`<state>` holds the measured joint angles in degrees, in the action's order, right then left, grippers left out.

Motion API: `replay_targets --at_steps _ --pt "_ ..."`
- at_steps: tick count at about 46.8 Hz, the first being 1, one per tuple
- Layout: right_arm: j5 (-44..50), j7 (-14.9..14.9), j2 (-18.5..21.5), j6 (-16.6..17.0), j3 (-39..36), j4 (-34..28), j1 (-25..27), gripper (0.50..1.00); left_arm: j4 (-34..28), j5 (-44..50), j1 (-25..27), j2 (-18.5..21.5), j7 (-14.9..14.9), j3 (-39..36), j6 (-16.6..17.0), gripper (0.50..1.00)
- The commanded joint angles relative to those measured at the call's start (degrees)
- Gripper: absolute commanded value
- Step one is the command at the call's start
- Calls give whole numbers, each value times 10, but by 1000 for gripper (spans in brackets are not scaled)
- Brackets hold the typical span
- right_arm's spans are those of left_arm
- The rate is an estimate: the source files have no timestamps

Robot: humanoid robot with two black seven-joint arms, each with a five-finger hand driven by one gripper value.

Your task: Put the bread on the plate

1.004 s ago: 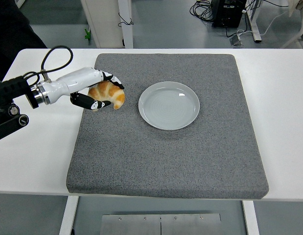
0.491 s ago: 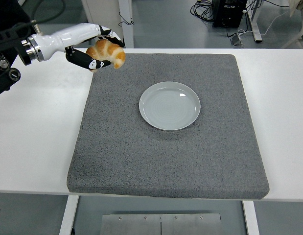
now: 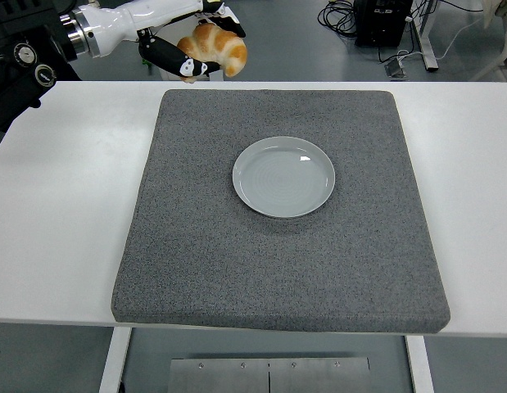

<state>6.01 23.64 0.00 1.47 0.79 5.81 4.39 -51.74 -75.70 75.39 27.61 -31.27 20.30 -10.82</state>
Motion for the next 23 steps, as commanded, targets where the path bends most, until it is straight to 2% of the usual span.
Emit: replay_targets --at_steps 1,23 --pt "1 0 0 0 0 0 0 1000 -1 -4 2 -18 2 -1 0 611" --pt "0 0 0 0 0 0 0 1000 -1 -17 1 -91 27 -8 2 611"
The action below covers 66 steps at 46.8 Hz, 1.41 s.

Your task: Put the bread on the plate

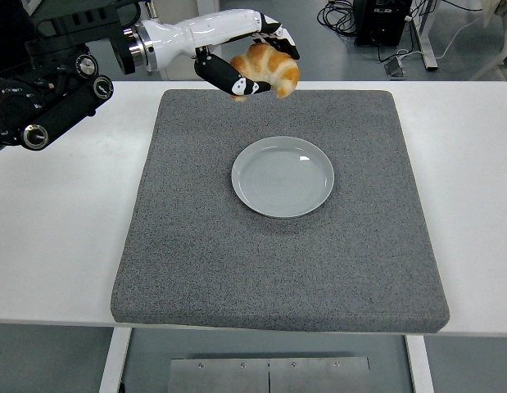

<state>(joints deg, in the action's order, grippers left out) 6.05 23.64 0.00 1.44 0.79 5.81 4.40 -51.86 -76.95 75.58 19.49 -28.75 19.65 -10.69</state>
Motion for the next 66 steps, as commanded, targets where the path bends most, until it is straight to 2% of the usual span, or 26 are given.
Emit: replay_targets --at_steps 1,15,23,28,52,60,66 --pt "0 0 0 1 0 0 0 1000 0 -7 -1 -14 3 -1 1 611" --pt "0 0 0 1 0 0 0 1000 0 -27 -6 -46 13 -21 8 608" --pt "-1 0 0 0 0 0 0 1000 0 -26 -8 -55 15 -77 66 608" --pt "-1 0 0 1 0 0 0 1000 3 -25 -15 -64 15 -104 89 608" --pt "0 0 0 1 0 0 0 1000 49 -24 -68 -96 16 -124 110 608" --pt "0 0 0 1 0 0 0 1000 51 -19 -74 -98 16 -162 149 608" --pt "-1 0 0 1 0 0 0 1000 55 -17 -76 -105 16 -173 159 608"
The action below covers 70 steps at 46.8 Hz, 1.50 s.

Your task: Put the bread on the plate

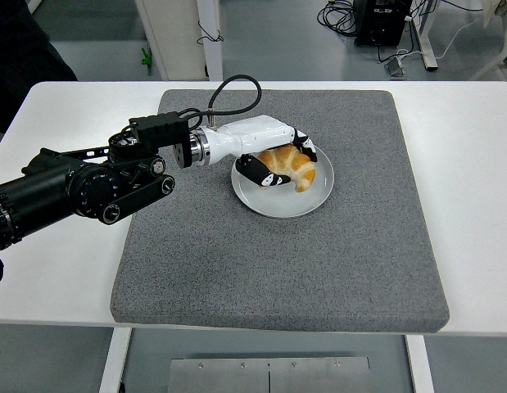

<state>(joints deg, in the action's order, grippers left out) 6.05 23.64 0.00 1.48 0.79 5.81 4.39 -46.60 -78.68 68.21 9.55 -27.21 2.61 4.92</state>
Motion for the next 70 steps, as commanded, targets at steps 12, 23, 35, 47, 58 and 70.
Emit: replay_targets --at_steps 12,23,35,47,58,70 --pt "0 0 0 0 0 0 0 1000 19 -1 -16 -14 0 -4 5 608" --pt "0 0 0 0 0 0 0 1000 33 0 -27 -23 -1 -25 29 608" --pt "0 0 0 0 0 0 0 1000 41 2 -34 -32 0 -47 55 608" --pt "-1 0 0 0 0 0 0 1000 42 2 -39 -35 0 -48 55 611" --pt "0 0 0 0 0 0 0 1000 42 2 -39 -35 0 -47 62 614" --pt "-1 0 0 0 0 0 0 1000 42 3 -39 -37 0 -45 64 779"
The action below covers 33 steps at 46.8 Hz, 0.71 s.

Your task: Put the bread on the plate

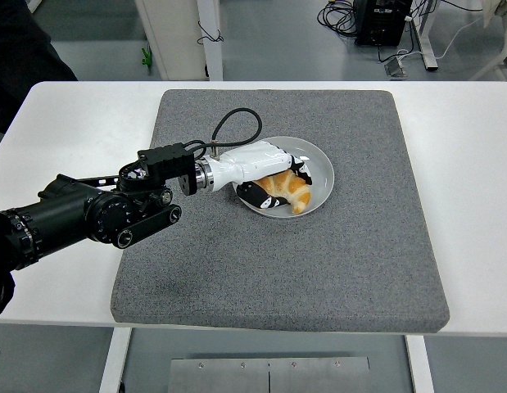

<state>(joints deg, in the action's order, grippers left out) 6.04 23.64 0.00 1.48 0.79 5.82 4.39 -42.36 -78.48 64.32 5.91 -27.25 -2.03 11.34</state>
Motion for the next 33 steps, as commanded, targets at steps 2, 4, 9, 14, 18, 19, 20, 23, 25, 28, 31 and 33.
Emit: replay_targets --at_steps 2,4,9,14,18,19,20,23,25,28,31,33 --pt "0 0 0 0 0 0 0 1000 0 1 0 -1 0 1 0 863" --pt "0 0 0 0 0 0 0 1000 0 3 0 -1 0 2 0 902" --pt "0 0 0 0 0 0 0 1000 0 22 2 0 -2 1 0 951" --pt "0 0 0 0 0 0 0 1000 0 27 3 1 -3 -2 0 954" --pt "0 0 0 0 0 0 0 1000 0 30 4 2 -4 -1 -1 955" --pt "0 0 0 0 0 0 0 1000 0 30 4 2 -4 1 -2 955" --pt "0 0 0 -1 0 0 0 1000 0 31 5 2 -5 4 -3 955" --pt "0 0 0 0 0 0 0 1000 -1 46 6 1 -7 10 -5 955" --pt "-1 0 0 0 0 0 0 1000 -2 72 10 2 -7 13 -7 955" --pt "0 0 0 0 0 0 0 1000 -2 119 23 4 -6 22 -11 955" --pt "0 0 0 0 0 0 0 1000 -2 169 41 8 -6 32 -16 957" --pt "-1 0 0 0 0 0 0 1000 -2 196 48 9 -5 39 -20 957"
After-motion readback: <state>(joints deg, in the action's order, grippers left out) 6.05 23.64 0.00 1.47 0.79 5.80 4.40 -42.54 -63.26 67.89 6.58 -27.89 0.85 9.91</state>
